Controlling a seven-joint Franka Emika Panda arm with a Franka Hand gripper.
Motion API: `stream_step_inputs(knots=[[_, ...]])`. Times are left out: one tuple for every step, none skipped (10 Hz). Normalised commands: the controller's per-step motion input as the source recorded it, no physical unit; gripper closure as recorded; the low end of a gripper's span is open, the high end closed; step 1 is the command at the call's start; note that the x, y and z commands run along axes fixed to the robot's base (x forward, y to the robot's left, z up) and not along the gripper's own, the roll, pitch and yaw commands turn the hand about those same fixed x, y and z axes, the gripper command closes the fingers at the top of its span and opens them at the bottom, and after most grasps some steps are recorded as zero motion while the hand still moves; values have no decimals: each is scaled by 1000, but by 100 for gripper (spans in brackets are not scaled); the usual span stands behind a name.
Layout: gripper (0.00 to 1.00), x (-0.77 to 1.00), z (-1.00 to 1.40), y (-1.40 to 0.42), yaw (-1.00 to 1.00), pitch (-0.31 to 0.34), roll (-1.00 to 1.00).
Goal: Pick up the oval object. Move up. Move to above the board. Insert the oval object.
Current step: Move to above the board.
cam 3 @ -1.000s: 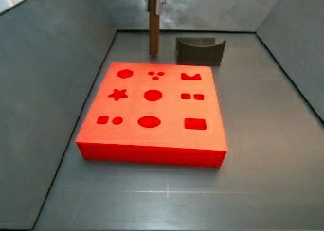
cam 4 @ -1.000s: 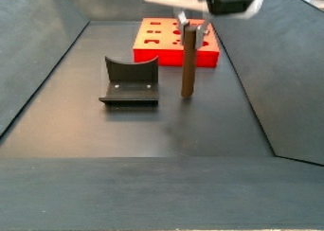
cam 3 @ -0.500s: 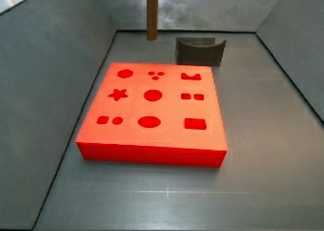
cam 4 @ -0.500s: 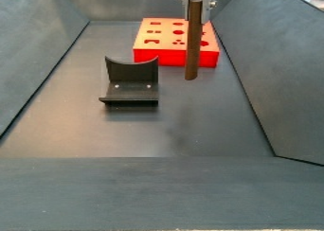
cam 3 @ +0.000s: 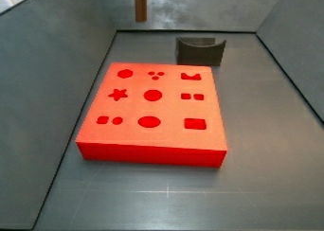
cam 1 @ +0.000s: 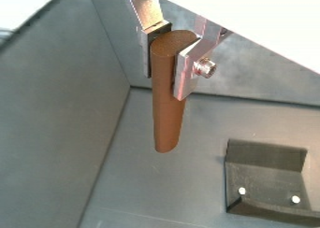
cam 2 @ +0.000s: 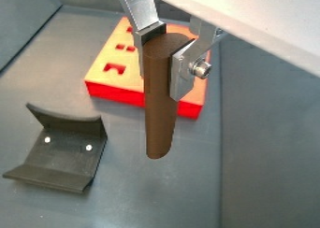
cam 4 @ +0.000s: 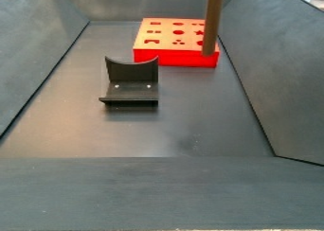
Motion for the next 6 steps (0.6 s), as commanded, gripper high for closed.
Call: stream_step_inputs(knots=[[100, -177, 900, -45, 1, 38, 74], [100, -135, 768, -36, 3, 42, 67], [100, -57, 518, -19, 5, 62, 53], [100, -17, 338, -11, 5, 88, 43], [100, 210, 129, -1000, 1000, 70, -2], [100, 213, 111, -1000, 1000, 67, 0]])
